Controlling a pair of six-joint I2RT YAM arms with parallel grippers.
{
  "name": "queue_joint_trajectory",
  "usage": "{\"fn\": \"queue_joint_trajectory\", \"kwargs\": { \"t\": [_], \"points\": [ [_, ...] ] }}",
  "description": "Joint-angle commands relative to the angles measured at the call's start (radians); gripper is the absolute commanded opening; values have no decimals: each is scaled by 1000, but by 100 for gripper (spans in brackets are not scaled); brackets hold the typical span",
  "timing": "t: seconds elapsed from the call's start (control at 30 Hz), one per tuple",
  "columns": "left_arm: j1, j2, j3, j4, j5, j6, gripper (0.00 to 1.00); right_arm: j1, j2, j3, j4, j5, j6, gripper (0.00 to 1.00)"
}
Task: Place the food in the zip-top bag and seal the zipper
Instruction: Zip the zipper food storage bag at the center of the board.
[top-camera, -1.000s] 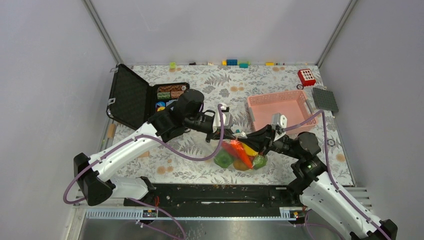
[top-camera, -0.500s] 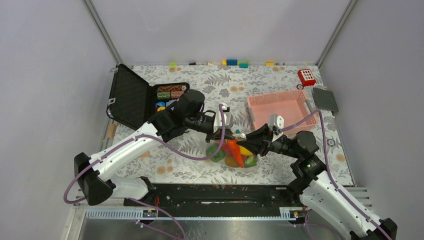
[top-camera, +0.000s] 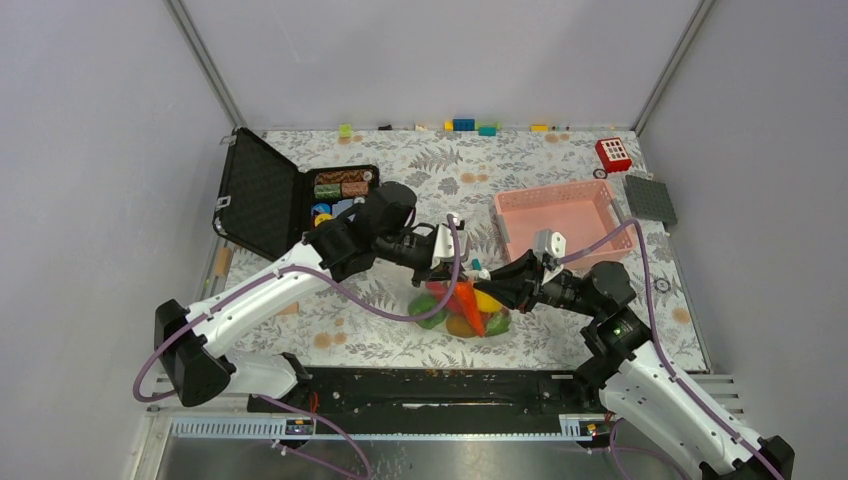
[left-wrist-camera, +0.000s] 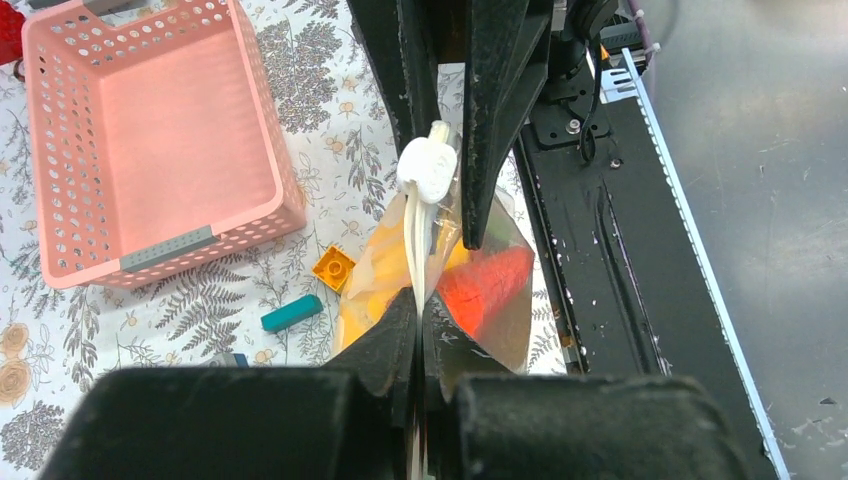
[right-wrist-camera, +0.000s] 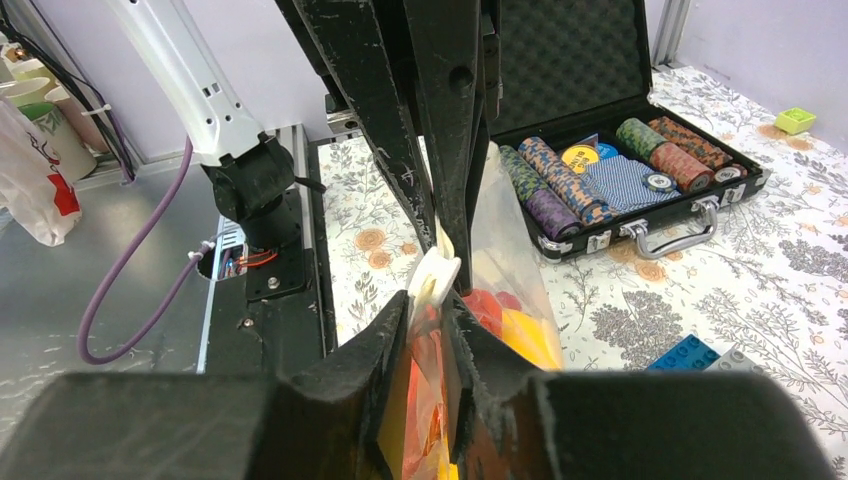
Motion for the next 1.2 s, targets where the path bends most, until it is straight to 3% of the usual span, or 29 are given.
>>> {"fn": "queue_joint_trajectory", "kwargs": {
  "t": [0.0,0.2,0.3,0.43,0.47,0.57,0.63,0.9,1.17],
  "points": [
    [4,3,15,20,2,54,0,-4,-13,-7,12,-20,0,21],
    [4,9,11,18,35,56,0,-3,7,-40,7,3,-9,16],
    [5,10,11,19,51,54,0,-3,19,-43,23,-4,-7,1],
    [4,18,16,19,53,49,0,-3,13,-50,42,-26,-5,0],
    [4,21,20,19,54,45,7,-3,12,-50,42,-40,-10,0],
    [4,22,34,13,66,26,49,-3,9,-51,43,-78,-28,0],
    [4,19,55,0,91,15,58,-3,9,-49,27,-95,-55,0],
    [1,52,119,-17,206,-93,63,-2,4,-41,-6,-120,-160,0],
    [-38,147,212,-124,155,-151,48,-4,4,-11,-51,-89,-199,0]
  ]
}}
